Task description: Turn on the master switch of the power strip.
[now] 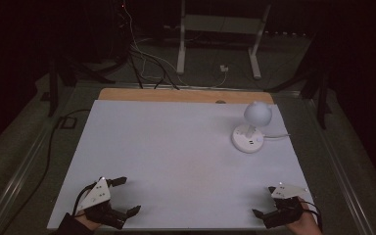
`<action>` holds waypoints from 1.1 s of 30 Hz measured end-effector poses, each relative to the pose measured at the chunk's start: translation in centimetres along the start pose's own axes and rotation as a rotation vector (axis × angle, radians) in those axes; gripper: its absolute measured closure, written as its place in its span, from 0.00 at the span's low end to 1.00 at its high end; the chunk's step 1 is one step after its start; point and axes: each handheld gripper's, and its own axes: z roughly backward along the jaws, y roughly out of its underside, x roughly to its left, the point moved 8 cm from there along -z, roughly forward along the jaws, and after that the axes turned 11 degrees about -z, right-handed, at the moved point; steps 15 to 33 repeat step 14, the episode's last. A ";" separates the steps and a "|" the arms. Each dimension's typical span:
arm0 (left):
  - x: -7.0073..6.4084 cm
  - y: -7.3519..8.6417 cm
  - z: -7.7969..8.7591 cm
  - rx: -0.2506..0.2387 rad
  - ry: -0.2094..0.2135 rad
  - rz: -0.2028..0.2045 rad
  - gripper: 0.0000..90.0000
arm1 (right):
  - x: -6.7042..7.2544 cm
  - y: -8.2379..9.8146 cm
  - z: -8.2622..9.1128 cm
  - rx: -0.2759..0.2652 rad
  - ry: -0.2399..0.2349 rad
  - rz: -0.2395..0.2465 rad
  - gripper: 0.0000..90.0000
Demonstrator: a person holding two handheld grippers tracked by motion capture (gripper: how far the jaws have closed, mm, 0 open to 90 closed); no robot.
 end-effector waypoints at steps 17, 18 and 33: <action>0.0 0.1 -0.1 0.006 0.002 -0.001 0.00 | -0.1 -0.3 -0.6 0.010 -0.009 0.017 0.00; 0.0 0.1 -0.1 0.006 0.002 -0.001 0.00 | -0.1 -0.3 -0.6 0.010 -0.009 0.017 0.00; 0.0 0.1 -0.1 0.006 0.002 -0.001 0.00 | -0.1 -0.3 -0.6 0.010 -0.009 0.017 0.00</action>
